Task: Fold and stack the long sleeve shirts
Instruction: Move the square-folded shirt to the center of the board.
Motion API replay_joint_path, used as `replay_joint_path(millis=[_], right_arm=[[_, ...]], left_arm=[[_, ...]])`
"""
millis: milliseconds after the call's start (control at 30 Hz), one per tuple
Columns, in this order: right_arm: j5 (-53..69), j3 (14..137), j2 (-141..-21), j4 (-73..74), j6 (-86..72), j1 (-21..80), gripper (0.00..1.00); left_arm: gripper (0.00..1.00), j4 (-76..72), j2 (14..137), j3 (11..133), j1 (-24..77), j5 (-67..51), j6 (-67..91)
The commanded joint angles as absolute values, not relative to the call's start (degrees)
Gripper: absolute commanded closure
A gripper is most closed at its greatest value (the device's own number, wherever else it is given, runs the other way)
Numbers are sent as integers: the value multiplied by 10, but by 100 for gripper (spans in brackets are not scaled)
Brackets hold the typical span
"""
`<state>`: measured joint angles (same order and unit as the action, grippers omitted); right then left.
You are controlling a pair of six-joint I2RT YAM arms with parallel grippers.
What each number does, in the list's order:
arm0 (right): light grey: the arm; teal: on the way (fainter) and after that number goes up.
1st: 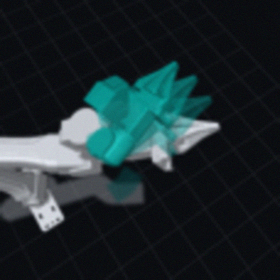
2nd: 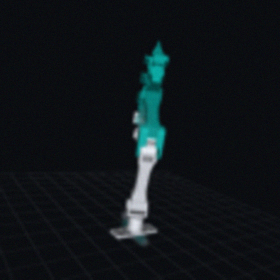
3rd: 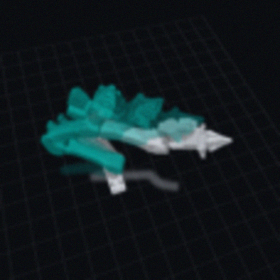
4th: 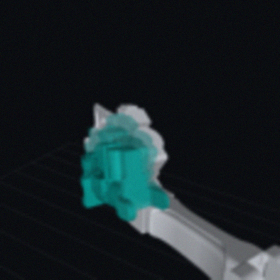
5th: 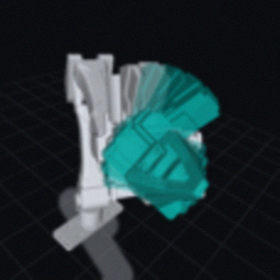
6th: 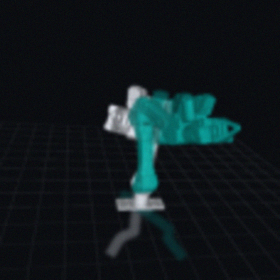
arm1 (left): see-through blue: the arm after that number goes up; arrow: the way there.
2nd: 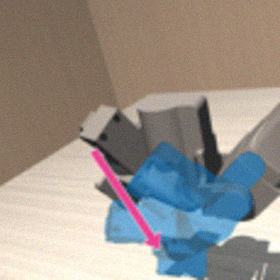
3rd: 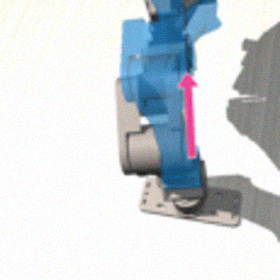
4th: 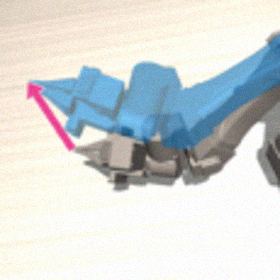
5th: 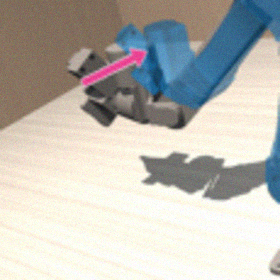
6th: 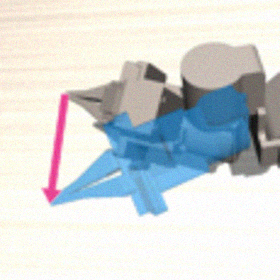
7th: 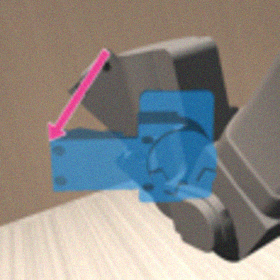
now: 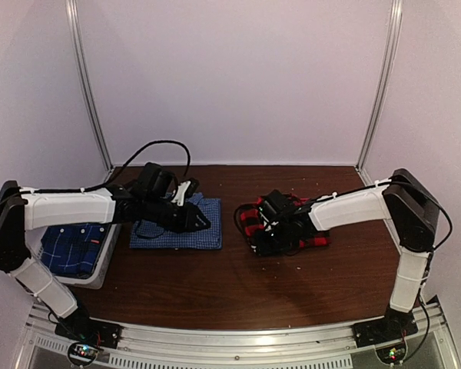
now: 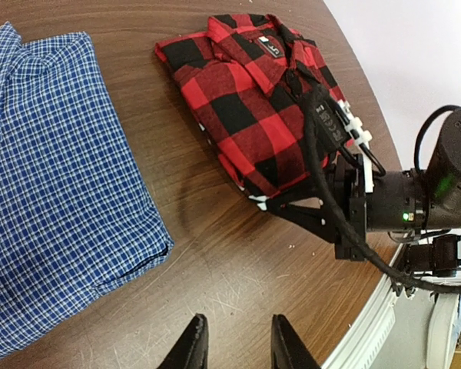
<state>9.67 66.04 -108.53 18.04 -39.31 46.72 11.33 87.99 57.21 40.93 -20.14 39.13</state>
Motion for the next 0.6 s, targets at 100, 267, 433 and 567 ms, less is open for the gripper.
replay_joint_path(millis=[100,267,433,567], right_arm=[[154,673,-1091,75,-482,486,100],[157,703,-1112,85,-468,491,99],[146,703,-1101,94,-452,503,95],[145,700,-1095,96,-451,512,95]], left_arm=[[71,82,867,560,404,-193,396],[71,88,866,560,400,-190,396],[71,96,864,564,392,-189,392],[71,106,864,572,385,-189,389]])
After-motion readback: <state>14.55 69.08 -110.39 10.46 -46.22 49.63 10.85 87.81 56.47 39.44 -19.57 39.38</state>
